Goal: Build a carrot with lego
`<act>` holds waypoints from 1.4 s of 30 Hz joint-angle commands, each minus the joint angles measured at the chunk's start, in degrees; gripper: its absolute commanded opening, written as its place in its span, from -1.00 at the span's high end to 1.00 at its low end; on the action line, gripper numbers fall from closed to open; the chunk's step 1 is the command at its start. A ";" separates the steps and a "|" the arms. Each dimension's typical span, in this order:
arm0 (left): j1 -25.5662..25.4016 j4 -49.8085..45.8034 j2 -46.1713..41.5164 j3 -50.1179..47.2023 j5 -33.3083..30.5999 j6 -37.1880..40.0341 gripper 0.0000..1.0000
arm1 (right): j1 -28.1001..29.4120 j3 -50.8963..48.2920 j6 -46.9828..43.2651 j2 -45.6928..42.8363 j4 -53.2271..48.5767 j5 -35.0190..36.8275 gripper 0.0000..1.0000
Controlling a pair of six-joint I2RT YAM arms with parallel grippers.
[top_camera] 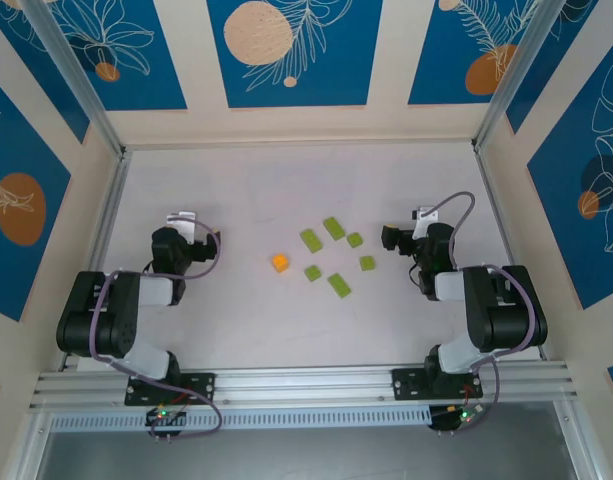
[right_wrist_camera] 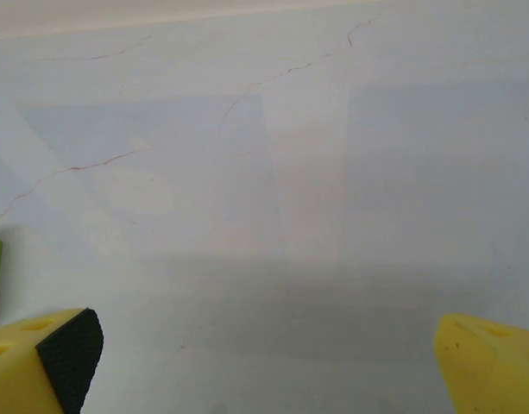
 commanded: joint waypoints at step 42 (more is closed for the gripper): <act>1.83 -55.61 -17.07 22.85 -11.68 -25.44 -0.98 | 17.27 51.78 3.63 2.57 -80.38 -2.19 -0.90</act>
